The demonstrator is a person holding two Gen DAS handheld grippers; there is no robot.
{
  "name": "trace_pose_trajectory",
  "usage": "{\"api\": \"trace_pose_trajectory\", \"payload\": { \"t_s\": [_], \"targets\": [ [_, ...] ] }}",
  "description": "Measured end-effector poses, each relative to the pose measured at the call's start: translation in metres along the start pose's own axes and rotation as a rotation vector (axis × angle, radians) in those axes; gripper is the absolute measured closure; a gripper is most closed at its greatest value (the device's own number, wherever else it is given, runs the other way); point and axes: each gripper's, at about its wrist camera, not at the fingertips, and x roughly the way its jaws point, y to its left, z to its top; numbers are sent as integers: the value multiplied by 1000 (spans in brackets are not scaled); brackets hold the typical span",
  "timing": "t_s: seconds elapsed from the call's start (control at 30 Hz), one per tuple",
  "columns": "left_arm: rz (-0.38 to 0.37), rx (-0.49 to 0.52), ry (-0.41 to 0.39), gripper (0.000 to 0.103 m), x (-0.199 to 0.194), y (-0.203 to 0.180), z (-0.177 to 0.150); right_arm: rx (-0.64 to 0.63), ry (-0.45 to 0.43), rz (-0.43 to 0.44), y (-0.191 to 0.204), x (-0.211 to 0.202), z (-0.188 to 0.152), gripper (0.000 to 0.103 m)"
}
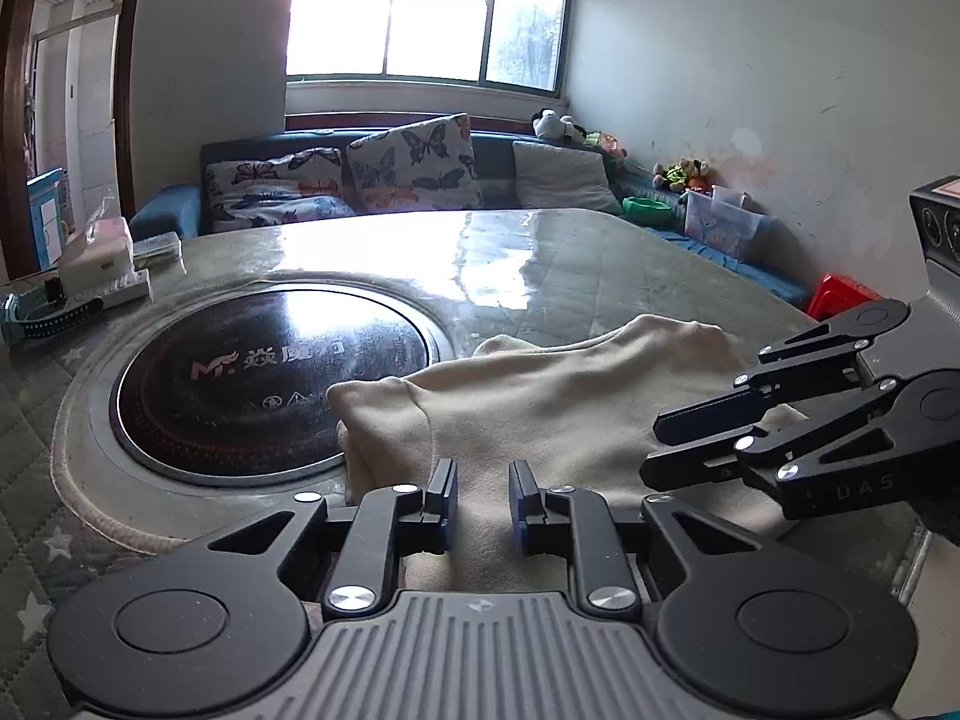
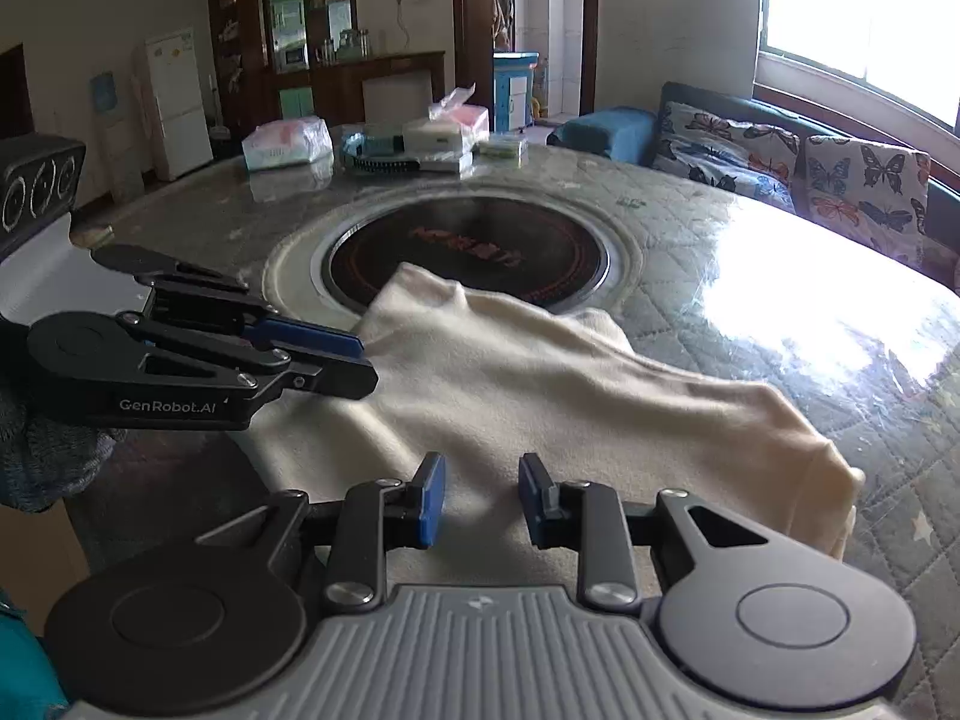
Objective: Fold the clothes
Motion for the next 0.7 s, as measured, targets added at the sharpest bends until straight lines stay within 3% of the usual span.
{"api": "trace_pose_trajectory", "payload": {
  "t_s": [0.2,0.37,0.7],
  "targets": [
    [6,19,7,82,0,-1,-8,-12,43,5,1,3,-8,77],
    [-4,10,11,82,1,2,-7,-43,-5,31,7,-2,4,77],
    [-18,-1,16,81,2,6,-6,-127,35,130,39,14,0,77]
  ]
}}
